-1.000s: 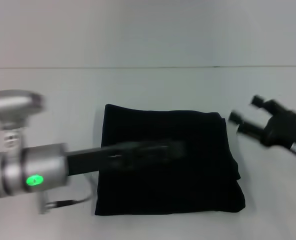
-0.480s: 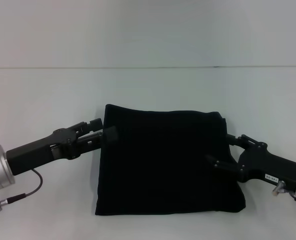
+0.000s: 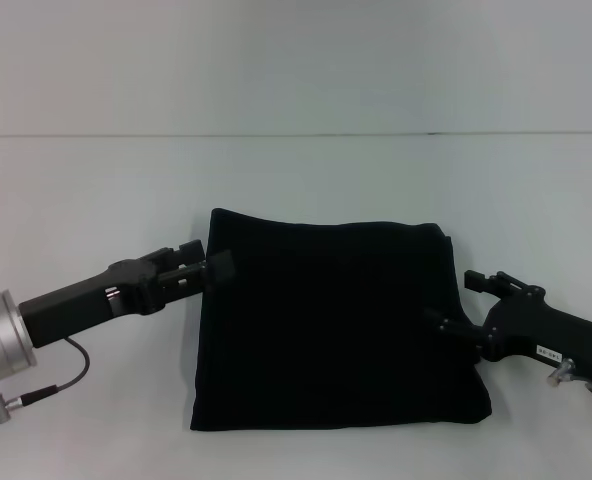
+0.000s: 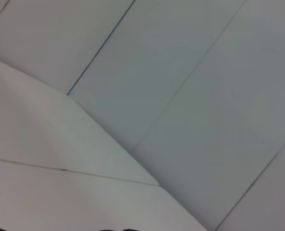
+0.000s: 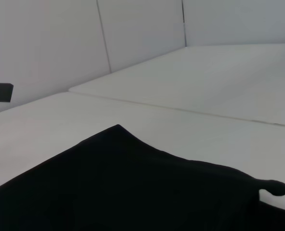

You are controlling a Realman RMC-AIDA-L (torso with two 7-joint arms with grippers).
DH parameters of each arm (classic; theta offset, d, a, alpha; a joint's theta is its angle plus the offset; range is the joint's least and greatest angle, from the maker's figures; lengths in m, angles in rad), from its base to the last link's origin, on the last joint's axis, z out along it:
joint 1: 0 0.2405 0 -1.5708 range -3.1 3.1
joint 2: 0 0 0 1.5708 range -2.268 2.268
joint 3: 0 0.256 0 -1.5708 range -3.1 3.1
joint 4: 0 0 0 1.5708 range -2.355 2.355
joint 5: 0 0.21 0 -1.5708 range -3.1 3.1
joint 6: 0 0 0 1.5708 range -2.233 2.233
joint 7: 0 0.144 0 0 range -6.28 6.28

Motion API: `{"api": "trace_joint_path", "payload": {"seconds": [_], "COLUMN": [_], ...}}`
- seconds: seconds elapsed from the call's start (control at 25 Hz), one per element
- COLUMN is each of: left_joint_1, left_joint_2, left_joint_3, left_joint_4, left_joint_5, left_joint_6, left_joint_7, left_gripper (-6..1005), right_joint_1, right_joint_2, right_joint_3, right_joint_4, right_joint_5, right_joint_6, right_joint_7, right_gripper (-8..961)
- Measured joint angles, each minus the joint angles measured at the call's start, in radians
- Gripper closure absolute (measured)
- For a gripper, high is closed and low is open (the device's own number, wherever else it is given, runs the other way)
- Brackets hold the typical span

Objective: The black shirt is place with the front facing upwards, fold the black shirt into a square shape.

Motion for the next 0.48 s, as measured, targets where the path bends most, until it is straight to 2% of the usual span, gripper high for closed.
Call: {"api": "trace_joint_path", "payload": {"seconds": [0.16, 0.32, 0.48], "left_joint_1": [-0.005, -0.019, -0.032], "left_joint_2": [0.012, 0.031, 0.038], "left_joint_3": [-0.001, 0.007, 0.055], "left_joint_4": [-0.005, 0.007, 0.045], "left_joint_5": [-0.002, 0.008, 0.049], "left_joint_6": [-0.041, -0.092, -0.173], "left_joint_7": [-0.05, -0.081, -0.072], "left_gripper": [78, 77, 77], "right_joint_1": [-0.013, -0.044, -0.073], "right_joint_2": [-0.001, -0.006, -0.008], "right_joint_3": [0.024, 0.031, 0.009], "right_joint_4": [-0.006, -0.033, -0.05], "right_joint_5": [0.003, 0.002, -0.032], "right_joint_6": [-0.046, -0.174, -0.282], "right_joint_7": [-0.003, -0.043, -0.102], "right_gripper": [11, 11, 11]}}
